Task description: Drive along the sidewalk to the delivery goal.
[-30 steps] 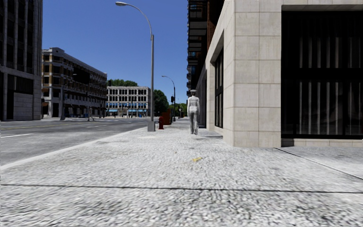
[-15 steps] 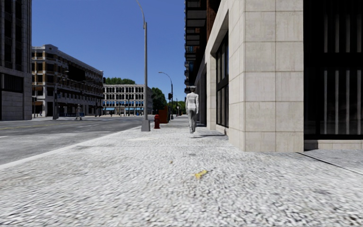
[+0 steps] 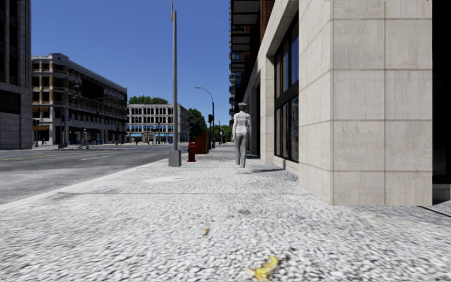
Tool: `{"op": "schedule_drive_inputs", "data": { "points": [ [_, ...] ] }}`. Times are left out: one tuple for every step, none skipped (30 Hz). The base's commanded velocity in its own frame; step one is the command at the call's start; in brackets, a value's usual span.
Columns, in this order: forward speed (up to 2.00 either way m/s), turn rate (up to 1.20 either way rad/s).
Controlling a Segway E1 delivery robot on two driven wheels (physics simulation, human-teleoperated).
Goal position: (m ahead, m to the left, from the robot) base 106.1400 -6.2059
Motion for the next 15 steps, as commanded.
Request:
{"op": "schedule_drive_inputs", "data": {
  "points": [
    [2.0,0.0],
    [2.0,0.0],
    [2.0,0.0],
    [2.0,0.0],
    [2.0,0.0],
    [2.0,0.0],
    [2.0,0.0],
    [2.0,0.0],
    [2.0,0.0],
    [2.0,0.0],
    [2.0,0.0],
    [2.0,0.0],
    [2.0,0.0],
    [2.0,0.0],
    [2.0,0.0]
  ]
}}
